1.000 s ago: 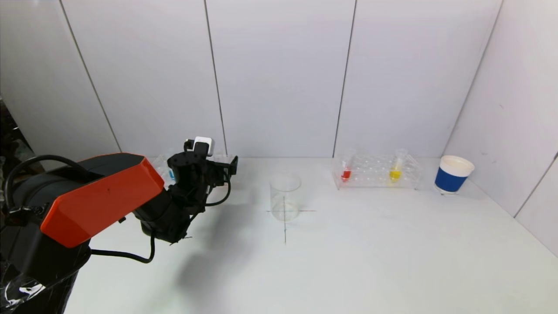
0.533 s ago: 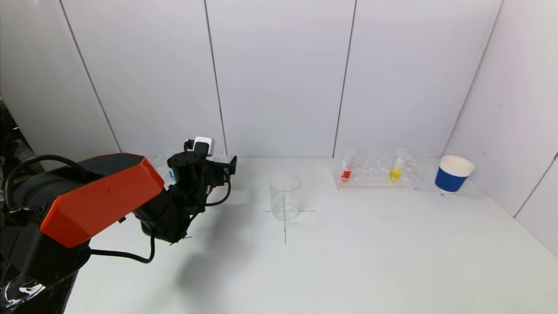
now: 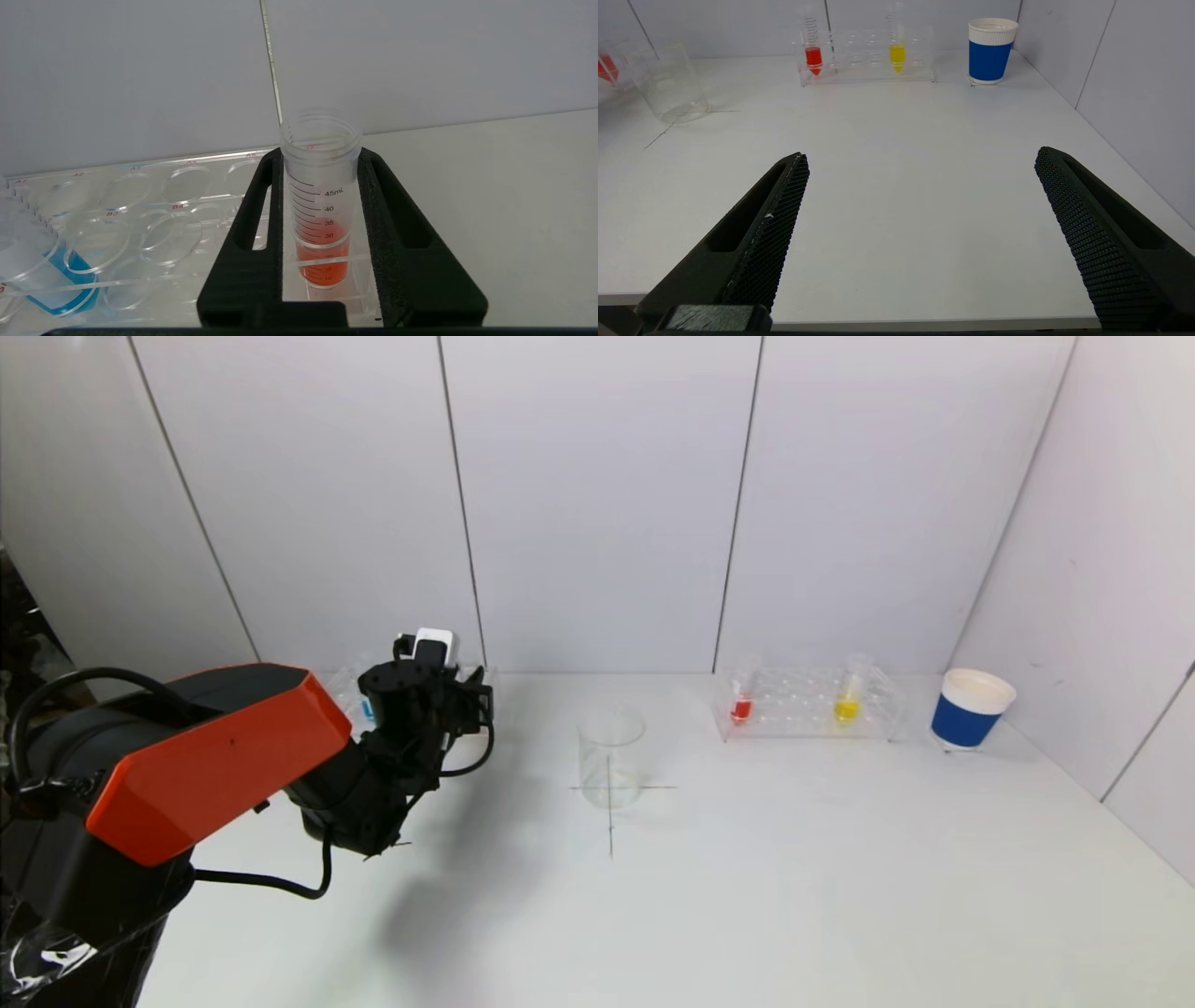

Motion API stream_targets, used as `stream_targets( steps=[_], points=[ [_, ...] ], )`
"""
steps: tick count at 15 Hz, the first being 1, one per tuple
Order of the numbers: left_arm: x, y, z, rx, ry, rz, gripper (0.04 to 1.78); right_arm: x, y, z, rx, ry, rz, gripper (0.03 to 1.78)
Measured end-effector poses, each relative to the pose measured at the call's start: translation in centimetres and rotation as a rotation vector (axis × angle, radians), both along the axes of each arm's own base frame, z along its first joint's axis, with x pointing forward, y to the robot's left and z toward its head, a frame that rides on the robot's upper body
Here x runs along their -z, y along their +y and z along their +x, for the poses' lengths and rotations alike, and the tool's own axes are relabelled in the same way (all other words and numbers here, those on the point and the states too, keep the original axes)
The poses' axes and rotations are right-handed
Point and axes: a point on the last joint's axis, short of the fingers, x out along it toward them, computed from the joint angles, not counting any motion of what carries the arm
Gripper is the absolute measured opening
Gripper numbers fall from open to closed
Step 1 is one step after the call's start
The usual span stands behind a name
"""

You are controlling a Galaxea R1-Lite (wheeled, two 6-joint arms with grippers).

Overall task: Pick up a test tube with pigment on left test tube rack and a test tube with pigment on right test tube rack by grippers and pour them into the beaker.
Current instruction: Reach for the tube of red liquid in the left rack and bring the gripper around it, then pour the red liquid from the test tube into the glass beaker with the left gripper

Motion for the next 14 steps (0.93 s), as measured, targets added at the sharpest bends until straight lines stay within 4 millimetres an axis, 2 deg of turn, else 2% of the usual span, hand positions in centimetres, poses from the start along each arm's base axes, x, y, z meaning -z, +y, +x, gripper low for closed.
stream_targets(
  steps=[2,14],
  points=[
    [-0.02,-0.02,-0.01,0.001,0.0,0.0,0.42,0.0,0.0,0.0,0.0,0.0,0.0,1.76],
    [-0.47,0.01,-0.08,0.0,-0.009,-0.002,0.42,0.0,0.0,0.0,0.0,0.0,0.0,1.76]
  ],
)
